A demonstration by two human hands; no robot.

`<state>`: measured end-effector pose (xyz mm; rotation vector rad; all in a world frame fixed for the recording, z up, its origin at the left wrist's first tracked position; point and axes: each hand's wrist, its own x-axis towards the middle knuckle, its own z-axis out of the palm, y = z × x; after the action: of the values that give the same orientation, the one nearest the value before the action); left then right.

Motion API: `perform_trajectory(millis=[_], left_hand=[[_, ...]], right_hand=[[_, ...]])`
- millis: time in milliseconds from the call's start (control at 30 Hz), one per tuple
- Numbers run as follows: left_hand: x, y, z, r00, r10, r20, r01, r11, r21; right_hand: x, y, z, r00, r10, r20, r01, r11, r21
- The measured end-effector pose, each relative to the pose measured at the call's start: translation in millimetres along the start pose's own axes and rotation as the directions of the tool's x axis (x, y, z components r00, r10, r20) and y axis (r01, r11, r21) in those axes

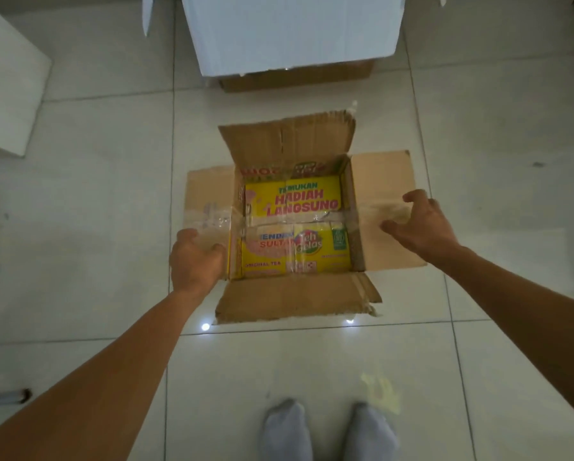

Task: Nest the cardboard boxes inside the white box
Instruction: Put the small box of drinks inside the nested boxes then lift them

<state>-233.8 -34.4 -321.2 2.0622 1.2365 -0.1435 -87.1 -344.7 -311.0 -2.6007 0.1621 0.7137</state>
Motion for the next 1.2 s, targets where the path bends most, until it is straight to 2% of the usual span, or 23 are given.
perform_trajectory(millis=[67, 133, 167, 233, 267, 333, 433, 467, 533, 600, 667, 733, 800, 900, 1033, 1200], left_hand=[[3, -12, 9, 0.985, -0.173, 0.02, 0.174, 0.982, -0.072], [9, -19, 16, 0.941, -0.336, 0.038, 0.338, 0.93, -0.145], [12, -21, 19, 0.906, -0.421, 0.049, 0.421, 0.884, -0.201], [19, -20, 20, 0.807, -0.581, 0.104, 0.574, 0.731, -0.368], [22, -19, 18, 0.765, -0.627, 0.148, 0.617, 0.646, -0.449], [24, -15, 10, 0.743, -0.637, 0.204, 0.622, 0.546, -0.561], [20, -9, -8, 0.759, -0.635, 0.143, 0.562, 0.528, -0.636], [17, -5, -16, 0.784, -0.614, 0.093, 0.522, 0.57, -0.635], [10, 4, -32, 0.874, -0.485, -0.022, 0.391, 0.73, -0.56], [2, 17, -47, 0.971, -0.23, -0.061, 0.186, 0.896, -0.403], [-9, 35, -60, 1.0, -0.008, -0.016, 0.004, 0.967, -0.254], [-16, 55, -72, 0.997, 0.07, -0.022, -0.073, 0.98, -0.183], [-21, 76, -87, 0.996, 0.054, -0.071, -0.067, 0.979, -0.192], [-33, 109, -114, 0.991, 0.075, -0.11, -0.095, 0.978, -0.188], [-55, 159, -154, 0.97, 0.215, -0.117, -0.229, 0.965, -0.128], [-62, 227, -193, 0.937, 0.32, -0.141, -0.335, 0.937, -0.096]], right_hand=[[7, 14, 8, 0.996, 0.082, -0.034, -0.08, 0.994, 0.068], [14, 25, 11, 0.982, 0.191, -0.008, -0.185, 0.958, 0.221], [17, 29, 12, 0.968, 0.248, 0.034, -0.246, 0.914, 0.323], [21, 35, 12, 0.935, 0.331, 0.128, -0.352, 0.818, 0.455], [22, 36, 10, 0.923, 0.351, 0.157, -0.382, 0.796, 0.47], [22, 33, 6, 0.916, 0.356, 0.186, -0.401, 0.791, 0.461], [11, 21, -8, 0.929, 0.326, 0.177, -0.371, 0.808, 0.457], [6, 15, -14, 0.939, 0.3, 0.168, -0.344, 0.82, 0.457], [-3, 2, -26, 0.964, 0.214, 0.156, -0.263, 0.847, 0.463], [-12, -17, -37, 0.984, 0.123, 0.128, -0.168, 0.879, 0.447], [-21, -39, -48, 0.998, 0.041, 0.043, -0.053, 0.931, 0.361], [-28, -58, -65, 0.998, -0.016, -0.059, 0.03, 0.967, 0.253], [-35, -73, -86, 0.992, -0.041, -0.117, 0.065, 0.974, 0.215], [-43, -89, -124, 0.984, -0.1, -0.15, 0.129, 0.971, 0.2], [-52, -116, -183, 0.963, -0.166, -0.212, 0.212, 0.953, 0.214], [-53, -159, -253, 0.933, -0.248, -0.26, 0.307, 0.927, 0.214]])
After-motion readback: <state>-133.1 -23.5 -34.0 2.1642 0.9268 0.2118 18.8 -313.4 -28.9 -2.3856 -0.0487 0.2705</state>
